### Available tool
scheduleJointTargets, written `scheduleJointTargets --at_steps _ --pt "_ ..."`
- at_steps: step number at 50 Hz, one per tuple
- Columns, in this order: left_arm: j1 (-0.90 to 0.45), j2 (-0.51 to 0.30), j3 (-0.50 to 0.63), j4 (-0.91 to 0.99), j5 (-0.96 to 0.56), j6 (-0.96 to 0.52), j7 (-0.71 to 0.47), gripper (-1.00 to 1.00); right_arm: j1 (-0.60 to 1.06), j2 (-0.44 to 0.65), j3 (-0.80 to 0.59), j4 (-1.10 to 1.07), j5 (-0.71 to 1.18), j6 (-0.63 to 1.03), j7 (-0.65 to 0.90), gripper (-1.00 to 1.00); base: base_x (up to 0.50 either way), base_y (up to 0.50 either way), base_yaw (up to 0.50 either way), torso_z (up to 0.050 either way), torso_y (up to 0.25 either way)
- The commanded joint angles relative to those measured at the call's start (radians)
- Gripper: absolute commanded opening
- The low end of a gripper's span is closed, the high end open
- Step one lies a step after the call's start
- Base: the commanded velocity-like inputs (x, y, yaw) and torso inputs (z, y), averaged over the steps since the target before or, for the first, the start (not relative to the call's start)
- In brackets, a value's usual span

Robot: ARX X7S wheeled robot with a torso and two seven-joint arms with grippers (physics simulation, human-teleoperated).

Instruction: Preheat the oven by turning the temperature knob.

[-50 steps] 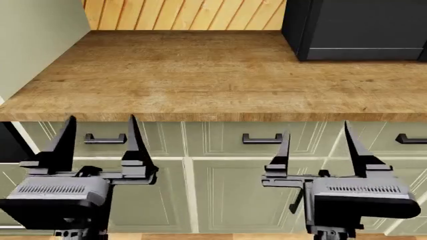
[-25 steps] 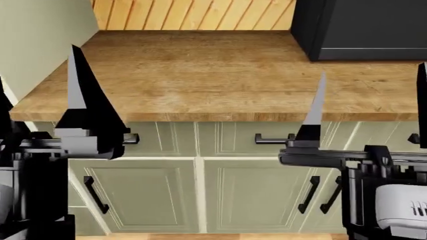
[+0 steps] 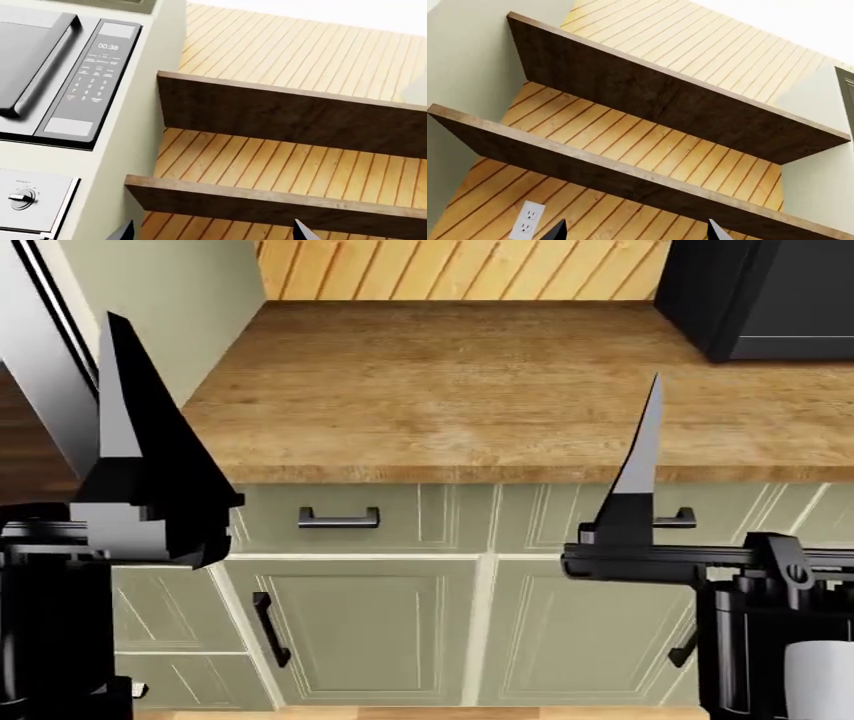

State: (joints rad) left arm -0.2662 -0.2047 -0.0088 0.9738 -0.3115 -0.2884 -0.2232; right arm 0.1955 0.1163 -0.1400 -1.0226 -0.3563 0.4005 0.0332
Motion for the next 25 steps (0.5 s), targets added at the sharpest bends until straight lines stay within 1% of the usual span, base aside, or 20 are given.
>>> scheduleJointTargets --at_steps 1,25 --pt "0.001 -0.012 0.009 -0.002 0.002 0.009 -0.011 1.00 -0.002 0.002 0.002 0.000 0.001 -0.008 -0.001 1.00 0.00 0.50 0.00 0.000 0.000" --pt "-0.008 -0.037 0.008 -0.007 -0.009 0.012 -0.037 1.00 -0.005 -0.004 -0.004 -0.007 -0.009 -0.005 -0.013 1.00 0.00 0.50 0.00 0.000 0.000"
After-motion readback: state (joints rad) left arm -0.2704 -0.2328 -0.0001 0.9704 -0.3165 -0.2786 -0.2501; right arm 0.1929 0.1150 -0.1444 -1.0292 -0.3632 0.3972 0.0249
